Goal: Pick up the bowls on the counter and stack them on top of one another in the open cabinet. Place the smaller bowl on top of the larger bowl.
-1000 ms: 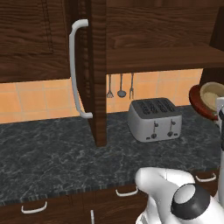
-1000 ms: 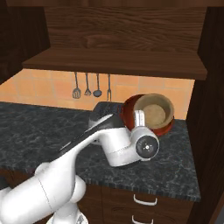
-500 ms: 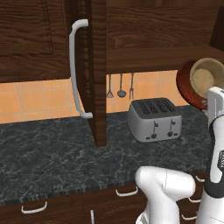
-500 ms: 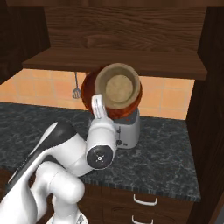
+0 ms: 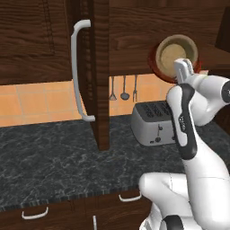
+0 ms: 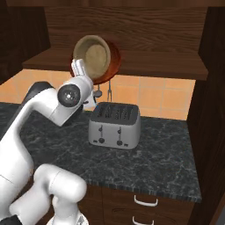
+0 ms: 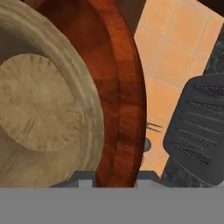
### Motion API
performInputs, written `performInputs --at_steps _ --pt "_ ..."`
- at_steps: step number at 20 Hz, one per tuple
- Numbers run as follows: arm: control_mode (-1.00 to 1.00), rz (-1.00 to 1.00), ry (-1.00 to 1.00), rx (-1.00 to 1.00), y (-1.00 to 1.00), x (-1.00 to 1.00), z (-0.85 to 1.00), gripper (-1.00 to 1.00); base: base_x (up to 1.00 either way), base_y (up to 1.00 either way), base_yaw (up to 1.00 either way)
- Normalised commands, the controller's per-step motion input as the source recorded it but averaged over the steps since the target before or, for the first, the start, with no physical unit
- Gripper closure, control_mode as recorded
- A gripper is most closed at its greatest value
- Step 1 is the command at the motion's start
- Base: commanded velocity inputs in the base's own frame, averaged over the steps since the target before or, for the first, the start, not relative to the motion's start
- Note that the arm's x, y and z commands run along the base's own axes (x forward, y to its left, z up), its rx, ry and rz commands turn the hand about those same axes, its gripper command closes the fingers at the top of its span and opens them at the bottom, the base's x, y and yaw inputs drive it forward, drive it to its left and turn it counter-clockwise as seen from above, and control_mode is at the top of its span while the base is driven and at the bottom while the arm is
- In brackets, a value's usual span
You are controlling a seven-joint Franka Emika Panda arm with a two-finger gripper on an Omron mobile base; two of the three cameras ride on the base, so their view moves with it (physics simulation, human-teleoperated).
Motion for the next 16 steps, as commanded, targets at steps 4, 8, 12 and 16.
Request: performInputs --at_steps 4,8,12,16 --pt "-1.00 0.00 0.39 -0.04 0.15 0.81 0.94 1.00 0.00 0.00 0.00" --pt "-1.00 0.00 0.03 0.00 0.00 0.14 0.04 1.00 0.00 0.00 0.00" --pt "-1.00 -0.01 0.00 0.00 0.00 0.80 -0.10 1.00 0.00 0.00 0.00" --pt "-1.00 -0.04 0.03 0.00 0.00 1.00 -0.04 1.00 0.00 0.00 0.00"
